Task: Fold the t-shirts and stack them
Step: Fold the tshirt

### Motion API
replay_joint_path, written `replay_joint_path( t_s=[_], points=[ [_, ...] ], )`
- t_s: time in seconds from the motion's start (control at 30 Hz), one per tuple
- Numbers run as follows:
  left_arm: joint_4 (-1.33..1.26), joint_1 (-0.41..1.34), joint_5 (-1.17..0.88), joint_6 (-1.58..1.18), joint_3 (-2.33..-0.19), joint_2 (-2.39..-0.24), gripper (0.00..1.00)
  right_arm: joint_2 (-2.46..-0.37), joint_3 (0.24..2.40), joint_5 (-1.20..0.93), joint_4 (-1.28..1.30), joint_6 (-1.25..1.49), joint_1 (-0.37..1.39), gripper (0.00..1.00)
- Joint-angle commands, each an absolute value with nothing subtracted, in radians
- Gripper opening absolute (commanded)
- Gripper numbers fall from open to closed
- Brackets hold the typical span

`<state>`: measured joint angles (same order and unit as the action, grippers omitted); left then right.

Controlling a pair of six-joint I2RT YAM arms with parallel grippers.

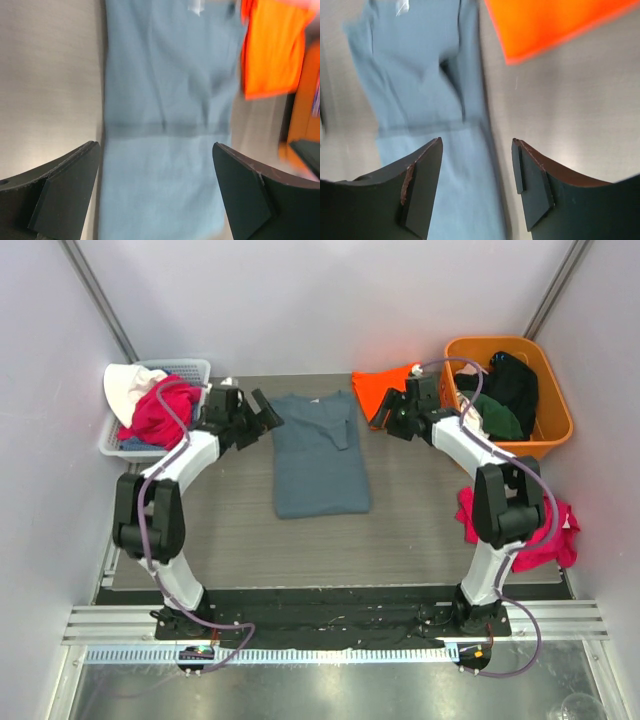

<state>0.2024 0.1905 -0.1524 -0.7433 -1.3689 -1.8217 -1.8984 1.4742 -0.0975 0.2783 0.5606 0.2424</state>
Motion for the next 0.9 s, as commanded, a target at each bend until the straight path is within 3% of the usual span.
replay_joint_path(
  t_s=[0.0, 0.17, 0.4, 0.63, 0.87],
  points=[
    [0.192, 0.255, -0.218, -0.735, -1.139, -1.599, 1.00, -1.694, 1.295, -0.189, 0.278, 0.551, 0.278, 0.66],
    [0.155, 0.336, -0.172, -0.787, -0.832, -1.409, 1.00, -1.554, 1.085, -0.205, 0.261, 0.548, 0.307, 0.66],
    [0.124, 0.379, -0.109, -0.845, -0.617, -1.232, 1.00, -1.467, 0.894, -0.253, 0.213, 0.542, 0.318, 0.66],
    [0.089, 0.397, -0.090, -0.854, -0.565, -1.229, 0.99, -1.482, 0.836, -0.264, 0.179, 0.549, 0.325, 0.66],
    [0.005, 0.437, -0.087, -0.865, -0.603, -1.348, 0.87, -1.532, 0.845, -0.265, 0.160, 0.549, 0.331, 0.66]
  ],
)
